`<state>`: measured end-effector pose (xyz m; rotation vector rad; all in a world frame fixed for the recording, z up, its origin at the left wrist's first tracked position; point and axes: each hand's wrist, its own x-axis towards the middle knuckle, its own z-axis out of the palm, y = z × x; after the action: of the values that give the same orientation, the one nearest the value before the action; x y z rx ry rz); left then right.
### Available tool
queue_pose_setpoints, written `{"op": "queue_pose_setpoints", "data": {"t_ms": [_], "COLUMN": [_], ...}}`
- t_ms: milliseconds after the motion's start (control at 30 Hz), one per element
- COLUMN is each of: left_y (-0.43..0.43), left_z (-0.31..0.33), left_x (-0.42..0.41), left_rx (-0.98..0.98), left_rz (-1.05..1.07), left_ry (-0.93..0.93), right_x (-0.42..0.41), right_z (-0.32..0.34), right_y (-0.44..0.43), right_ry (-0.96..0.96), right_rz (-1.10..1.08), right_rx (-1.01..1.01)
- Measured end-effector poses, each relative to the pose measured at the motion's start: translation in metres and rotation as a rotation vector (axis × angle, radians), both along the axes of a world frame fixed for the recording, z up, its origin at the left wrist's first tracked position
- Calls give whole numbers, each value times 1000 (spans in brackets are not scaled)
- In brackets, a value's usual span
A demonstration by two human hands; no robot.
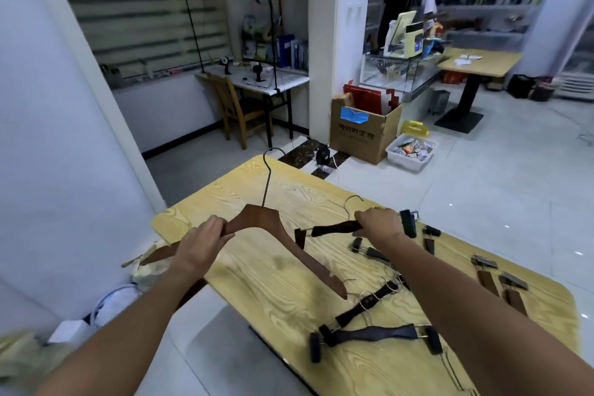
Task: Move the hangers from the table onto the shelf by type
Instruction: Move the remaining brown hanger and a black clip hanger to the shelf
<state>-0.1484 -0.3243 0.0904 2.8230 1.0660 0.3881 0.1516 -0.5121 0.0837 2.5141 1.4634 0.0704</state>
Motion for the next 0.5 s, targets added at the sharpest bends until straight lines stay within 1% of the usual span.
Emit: {"op": "queue_pose_setpoints", "data": {"t_ms": [133,233,367,500], "left_y": [9,12,20,20], "left_z": [23,37,49,60], "left_x": [-52,-94,-150,-202], "left_rx": [74,90,126,161], "left_rz": [85,170,259,370], "left_ry": [11,14,67,51], "right_x": [-41,-70,-109,-151], "right_z": [8,17,33,50], "right_y": [23,45,74,107], "right_ry": [145,207,248,313], "right_rz": [-105,-121,-79,-3], "right_rx": [249,361,467,564]}}
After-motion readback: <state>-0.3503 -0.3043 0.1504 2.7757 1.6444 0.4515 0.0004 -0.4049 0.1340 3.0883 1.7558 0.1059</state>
